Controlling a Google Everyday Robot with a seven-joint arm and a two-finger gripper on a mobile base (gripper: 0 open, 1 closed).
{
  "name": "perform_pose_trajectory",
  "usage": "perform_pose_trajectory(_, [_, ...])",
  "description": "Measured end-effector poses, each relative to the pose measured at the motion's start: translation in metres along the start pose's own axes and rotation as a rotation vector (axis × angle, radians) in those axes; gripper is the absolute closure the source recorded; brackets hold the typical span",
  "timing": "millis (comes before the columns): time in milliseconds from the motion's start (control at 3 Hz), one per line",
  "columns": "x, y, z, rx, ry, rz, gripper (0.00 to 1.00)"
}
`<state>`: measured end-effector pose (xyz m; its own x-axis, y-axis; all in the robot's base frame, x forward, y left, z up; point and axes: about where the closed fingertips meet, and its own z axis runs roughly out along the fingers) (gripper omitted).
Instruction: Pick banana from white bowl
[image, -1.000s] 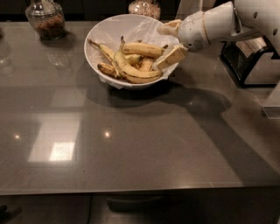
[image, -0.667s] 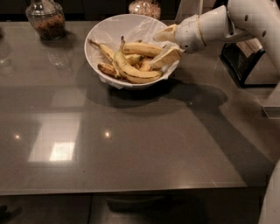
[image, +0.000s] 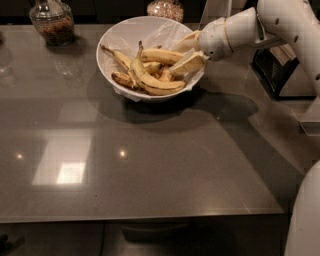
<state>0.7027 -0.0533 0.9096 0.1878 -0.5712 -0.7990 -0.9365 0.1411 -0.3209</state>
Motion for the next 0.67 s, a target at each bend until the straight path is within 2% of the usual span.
perform_pose_trajectory(667, [0.0001, 0.0007, -0.0076, -0.004, 0.014, 0.015, 0.99])
